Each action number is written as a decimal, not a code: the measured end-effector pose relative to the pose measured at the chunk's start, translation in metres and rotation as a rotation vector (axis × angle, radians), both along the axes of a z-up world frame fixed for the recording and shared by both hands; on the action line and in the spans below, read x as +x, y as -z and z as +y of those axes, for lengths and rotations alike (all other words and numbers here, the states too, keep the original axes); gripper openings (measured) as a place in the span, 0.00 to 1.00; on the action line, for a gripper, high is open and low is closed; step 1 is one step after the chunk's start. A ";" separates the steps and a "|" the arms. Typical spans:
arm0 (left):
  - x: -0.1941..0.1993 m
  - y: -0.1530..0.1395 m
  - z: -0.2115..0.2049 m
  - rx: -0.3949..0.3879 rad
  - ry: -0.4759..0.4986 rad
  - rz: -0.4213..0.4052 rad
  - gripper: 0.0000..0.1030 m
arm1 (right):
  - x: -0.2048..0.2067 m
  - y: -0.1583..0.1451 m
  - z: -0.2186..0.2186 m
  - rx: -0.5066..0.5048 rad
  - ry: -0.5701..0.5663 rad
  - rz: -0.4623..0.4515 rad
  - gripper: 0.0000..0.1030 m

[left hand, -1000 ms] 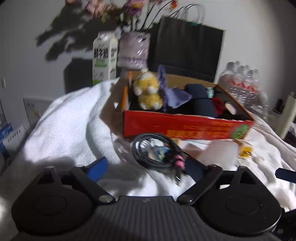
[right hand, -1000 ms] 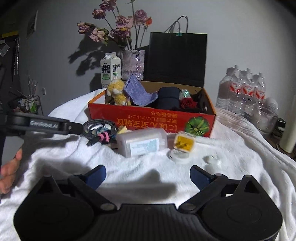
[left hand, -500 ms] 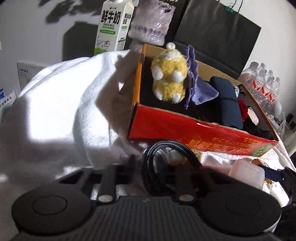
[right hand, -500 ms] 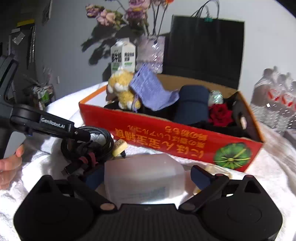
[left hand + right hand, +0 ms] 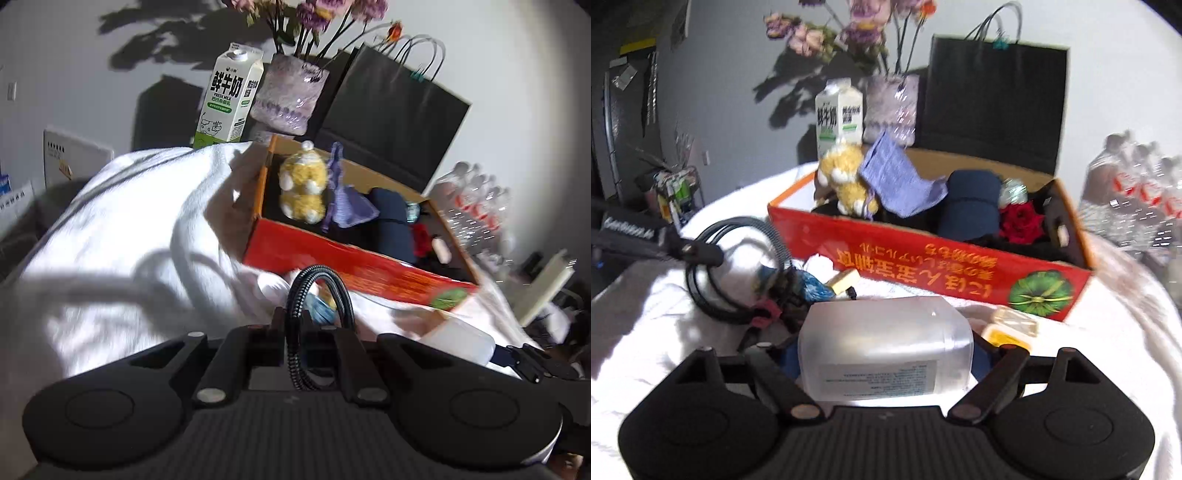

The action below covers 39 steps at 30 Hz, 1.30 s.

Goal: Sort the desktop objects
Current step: 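Grasp the black cable with the left tool while the right tool grasps the white plastic container, then carry the cable and container into the red box and open both tools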

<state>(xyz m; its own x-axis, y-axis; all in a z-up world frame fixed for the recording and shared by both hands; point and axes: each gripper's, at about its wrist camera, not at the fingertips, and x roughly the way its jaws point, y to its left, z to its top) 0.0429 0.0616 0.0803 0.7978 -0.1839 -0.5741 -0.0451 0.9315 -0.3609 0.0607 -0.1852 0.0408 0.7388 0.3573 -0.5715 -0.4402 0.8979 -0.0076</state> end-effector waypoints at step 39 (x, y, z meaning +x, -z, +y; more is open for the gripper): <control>0.090 -0.104 -0.057 0.137 0.192 -0.133 0.07 | 0.023 -0.102 -0.061 -0.049 0.162 -0.147 0.81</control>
